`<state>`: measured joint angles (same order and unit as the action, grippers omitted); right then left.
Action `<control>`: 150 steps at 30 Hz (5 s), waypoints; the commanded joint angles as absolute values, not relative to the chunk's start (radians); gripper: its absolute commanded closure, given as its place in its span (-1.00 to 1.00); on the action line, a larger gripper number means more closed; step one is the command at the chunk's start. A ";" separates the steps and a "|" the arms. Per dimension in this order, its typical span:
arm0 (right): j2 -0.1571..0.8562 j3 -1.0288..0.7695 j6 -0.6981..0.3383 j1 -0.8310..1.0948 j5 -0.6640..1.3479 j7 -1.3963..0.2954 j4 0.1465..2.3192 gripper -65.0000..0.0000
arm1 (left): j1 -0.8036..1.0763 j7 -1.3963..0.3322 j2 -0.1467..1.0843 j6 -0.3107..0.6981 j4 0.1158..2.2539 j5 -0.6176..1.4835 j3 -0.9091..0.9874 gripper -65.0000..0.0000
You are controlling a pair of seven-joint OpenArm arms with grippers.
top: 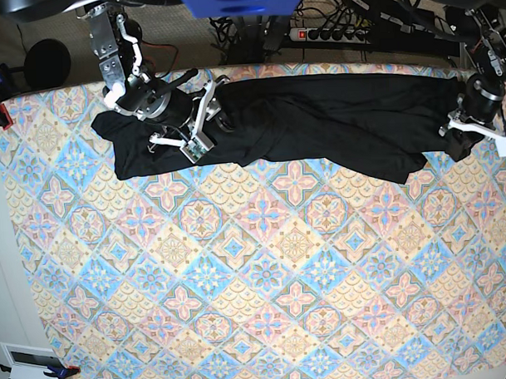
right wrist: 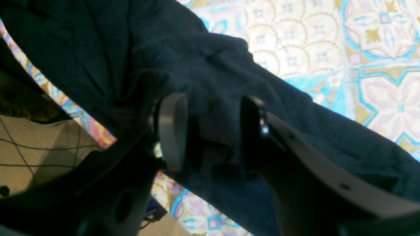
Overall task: Layout the t-shirt on the table in an organized manner, then fold the t-shirt properly
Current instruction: 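Tuck the loose shirt edge under the strip with the left gripper, then grasp the strip end with the left gripper and pull it straight, then lift the strip end with the left gripper and fold it toward the right gripper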
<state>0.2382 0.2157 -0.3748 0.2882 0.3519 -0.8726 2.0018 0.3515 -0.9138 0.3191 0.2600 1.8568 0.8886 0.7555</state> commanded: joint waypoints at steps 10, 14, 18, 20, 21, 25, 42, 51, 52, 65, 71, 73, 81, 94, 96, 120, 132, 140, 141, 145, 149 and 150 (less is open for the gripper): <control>0.243 0.214 -0.380 0.282 0.367 -0.851 2.018 0.22 | 0.157 -1.044 0.335 0.260 1.643 0.909 0.742 0.24; 0.243 0.214 -0.380 0.282 0.367 -0.851 2.018 0.22 | 0.127 -1.047 0.332 0.263 1.509 0.911 0.740 0.12; 0.243 0.214 -0.380 0.282 0.367 -0.851 2.018 0.22 | 0.122 -1.041 0.303 0.263 1.475 0.911 0.739 0.12; 0.243 0.214 -0.380 0.277 0.367 -0.851 2.017 0.22 | 0.104 -1.047 0.288 0.263 1.471 0.906 0.737 0.12; 0.243 0.214 -0.380 0.275 0.367 -0.851 2.017 0.22 | 0.101 -1.047 0.286 0.263 1.471 0.905 0.737 0.12; 0.242 0.214 -0.380 0.274 0.367 -0.851 2.017 0.22 | 0.094 -1.041 0.260 0.263 1.469 0.901 0.737 0.12; 0.242 0.213 -0.380 0.277 0.367 -0.851 2.017 0.22 | -0.008 -0.989 0.263 0.260 1.254 0.901 0.591 0.14; 0.240 0.209 -0.380 0.280 0.367 -0.851 2.018 0.26 | -0.021 -1.020 0.268 0.265 1.268 0.911 0.590 1.00; 0.240 0.208 -0.380 0.280 0.367 -0.851 2.018 0.27 | -0.015 -1.030 0.268 0.266 1.311 0.911 0.595 0.98; 0.239 0.214 -0.380 0.282 0.367 -0.851 2.018 0.27 | 0.237 -1.040 0.263 0.268 1.733 1.087 0.734 1.00; 0.239 0.214 -0.380 0.282 0.367 -0.851 2.020 0.27 | 0.321 -1.041 0.268 0.268 1.755 1.092 0.858 1.00; 0.239 0.214 -0.380 0.282 0.367 -0.851 2.020 0.27 | 0.338 -1.041 0.275 0.268 1.727 1.092 0.865 1.00; 0.239 0.216 -0.380 0.283 0.367 -0.851 2.020 0.27 | 0.357 -1.043 0.311 0.265 1.629 1.030 0.860 1.00; 0.239 0.216 -0.380 0.283 0.367 -0.851 2.020 0.27 | 0.357 -1.038 0.414 0.265 1.624 1.010 0.866 -0.03; 0.239 0.216 -0.380 0.283 0.367 -0.851 2.020 0.27 | 0.357 -1.036 0.443 0.265 1.609 1.009 0.860 -0.09; 0.237 0.216 -0.380 0.274 0.367 -0.851 2.020 0.27 | 0.286 -1.035 0.610 0.266 1.391 0.776 0.466 -0.09; 0.237 0.216 -0.380 0.280 0.367 -0.851 2.020 0.27 | 0.274 -0.995 0.581 0.283 1.392 0.822 0.441 1.00; 0.237 0.216 -0.380 0.278 0.367 -0.851 2.020 0.27 | 0.232 -0.984 0.588 0.283 1.388 0.817 0.653 1.00; 0.237 0.216 -0.380 0.277 0.367 -0.851 2.020 0.27 | 0.223 -0.984 0.590 0.283 1.380 0.796 0.677 1.00; 0.237 0.216 -0.380 0.275 0.367 -0.849 2.020 0.27 | 0.170 -0.984 0.624 0.285 1.328 0.731 0.723 1.00; 0.239 0.206 -0.380 0.277 0.367 -0.843 2.020 0.27 | 0.150 -0.984 0.677 0.286 1.320 0.736 0.723 1.00; 0.239 0.206 -0.380 0.278 0.367 -0.834 2.020 0.27 | 0.150 -0.984 0.680 0.286 1.336 0.740 0.723 1.00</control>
